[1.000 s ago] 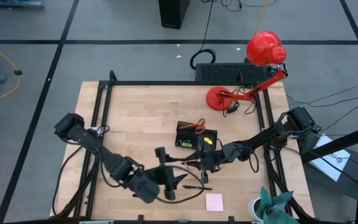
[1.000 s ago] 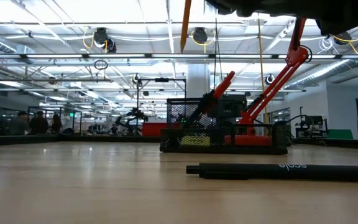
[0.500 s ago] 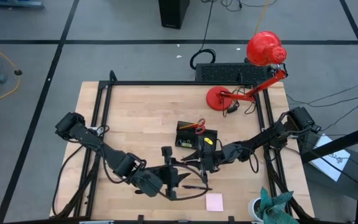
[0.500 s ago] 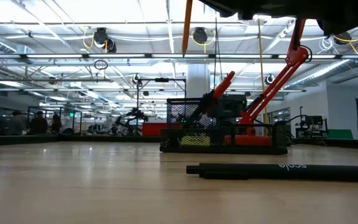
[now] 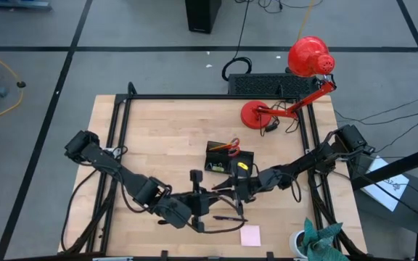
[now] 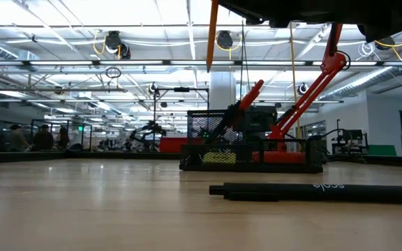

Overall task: Pick and place office supplies into organizer
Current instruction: Put the right yellow pencil into the black desk organizer

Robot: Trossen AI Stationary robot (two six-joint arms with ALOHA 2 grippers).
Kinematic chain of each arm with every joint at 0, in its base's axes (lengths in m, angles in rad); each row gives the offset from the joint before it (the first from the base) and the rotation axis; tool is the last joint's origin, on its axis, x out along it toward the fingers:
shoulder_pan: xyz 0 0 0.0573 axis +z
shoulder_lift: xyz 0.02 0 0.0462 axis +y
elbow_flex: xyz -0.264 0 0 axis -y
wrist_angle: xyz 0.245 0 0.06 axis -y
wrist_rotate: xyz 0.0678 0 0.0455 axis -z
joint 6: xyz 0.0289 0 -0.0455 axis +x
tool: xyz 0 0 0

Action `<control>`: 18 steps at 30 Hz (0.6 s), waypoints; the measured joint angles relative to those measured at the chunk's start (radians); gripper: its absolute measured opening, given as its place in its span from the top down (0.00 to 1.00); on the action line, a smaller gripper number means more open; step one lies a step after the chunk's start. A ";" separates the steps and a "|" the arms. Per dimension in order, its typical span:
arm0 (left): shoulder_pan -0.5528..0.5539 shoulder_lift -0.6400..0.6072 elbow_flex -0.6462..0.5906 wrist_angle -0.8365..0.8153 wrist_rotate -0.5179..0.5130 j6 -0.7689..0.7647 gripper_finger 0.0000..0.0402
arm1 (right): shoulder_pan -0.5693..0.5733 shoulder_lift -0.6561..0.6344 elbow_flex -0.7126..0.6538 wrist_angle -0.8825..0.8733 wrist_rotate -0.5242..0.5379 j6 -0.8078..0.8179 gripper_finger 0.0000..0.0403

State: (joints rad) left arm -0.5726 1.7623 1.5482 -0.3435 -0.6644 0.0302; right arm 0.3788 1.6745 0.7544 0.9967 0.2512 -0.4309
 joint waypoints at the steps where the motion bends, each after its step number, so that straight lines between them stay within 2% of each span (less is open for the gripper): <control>1: -0.002 0.001 0.000 0.001 -0.002 0.005 0.98 | 0.004 0.000 0.000 -0.005 0.005 0.004 0.94; 7: -0.007 0.002 0.000 0.001 -0.026 0.036 0.98 | 0.009 -0.003 0.002 -0.018 0.036 0.067 0.78; 13: -0.020 0.003 0.000 -0.017 -0.086 0.039 0.98 | 0.017 -0.005 0.003 -0.121 0.183 0.095 0.63; 18: -0.035 0.003 0.000 -0.053 -0.109 0.013 0.98 | 0.046 -0.070 0.001 -0.254 0.291 0.115 0.58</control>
State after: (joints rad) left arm -0.6076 1.7653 1.5482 -0.3965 -0.7735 0.0430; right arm 0.4249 1.6044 0.7549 0.7425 0.5423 -0.3159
